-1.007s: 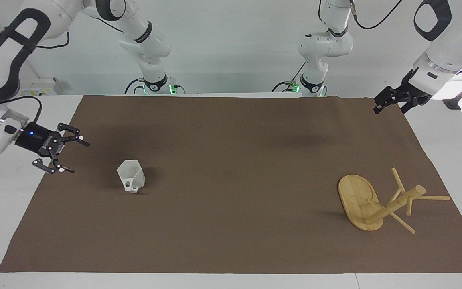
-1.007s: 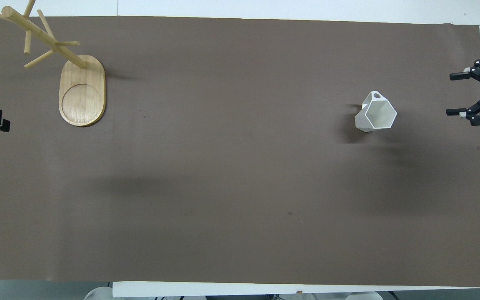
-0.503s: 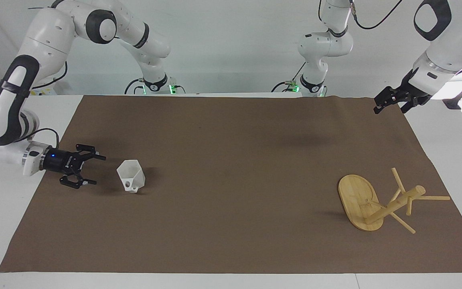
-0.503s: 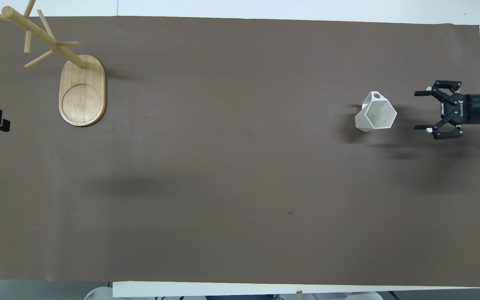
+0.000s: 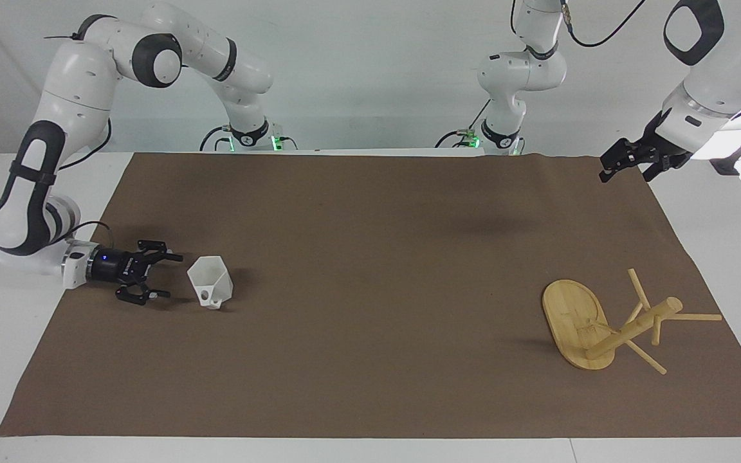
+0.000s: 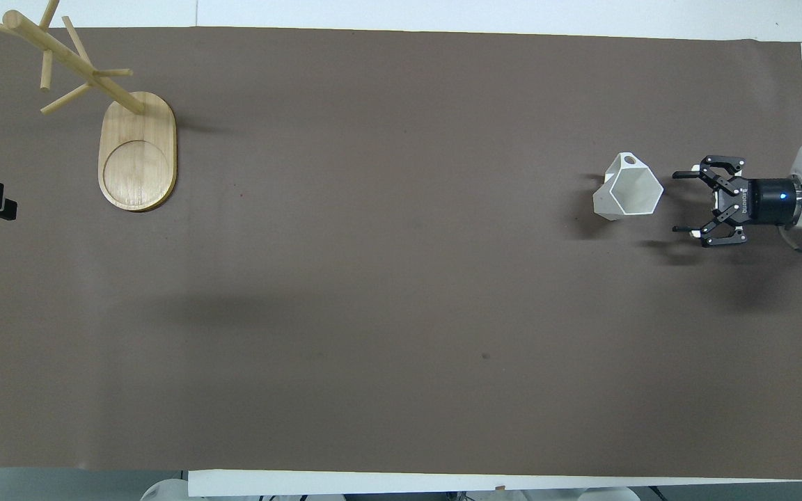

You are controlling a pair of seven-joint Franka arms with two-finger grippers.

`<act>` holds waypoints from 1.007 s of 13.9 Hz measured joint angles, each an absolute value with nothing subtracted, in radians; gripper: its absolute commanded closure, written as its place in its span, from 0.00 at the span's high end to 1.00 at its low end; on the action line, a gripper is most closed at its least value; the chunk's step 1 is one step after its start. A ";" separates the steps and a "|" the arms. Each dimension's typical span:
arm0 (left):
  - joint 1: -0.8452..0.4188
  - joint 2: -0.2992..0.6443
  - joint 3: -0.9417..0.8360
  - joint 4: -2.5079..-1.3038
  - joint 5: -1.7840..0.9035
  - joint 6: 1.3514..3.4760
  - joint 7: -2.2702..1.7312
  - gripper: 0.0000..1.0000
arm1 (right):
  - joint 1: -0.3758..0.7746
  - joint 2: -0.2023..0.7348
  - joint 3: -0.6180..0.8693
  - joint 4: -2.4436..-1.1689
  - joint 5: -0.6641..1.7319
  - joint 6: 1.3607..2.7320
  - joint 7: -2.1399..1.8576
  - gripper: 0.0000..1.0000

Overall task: Hang cup on rack
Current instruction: 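Move the open right gripper toward the white faceted cup, then close the right gripper on the white cup's body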

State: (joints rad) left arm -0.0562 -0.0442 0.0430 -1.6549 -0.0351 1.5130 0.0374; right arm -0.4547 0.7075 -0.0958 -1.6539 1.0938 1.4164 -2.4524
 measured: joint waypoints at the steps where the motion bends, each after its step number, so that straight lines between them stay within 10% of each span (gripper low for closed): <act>1: -0.056 -0.044 0.043 -1.655 -0.035 1.513 0.037 1.00 | -0.453 0.716 -0.093 -1.656 1.094 1.416 -2.469 1.00; 14: -0.056 -0.044 0.043 -1.655 -0.035 1.513 0.037 1.00 | -0.368 0.724 -0.084 -1.693 1.197 1.447 -2.491 1.00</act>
State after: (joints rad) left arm -0.0562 -0.0442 0.0430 -1.6549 -0.0351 1.5130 0.0374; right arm -0.3677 0.7244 -0.0837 -1.6928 1.1967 1.4472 -2.4915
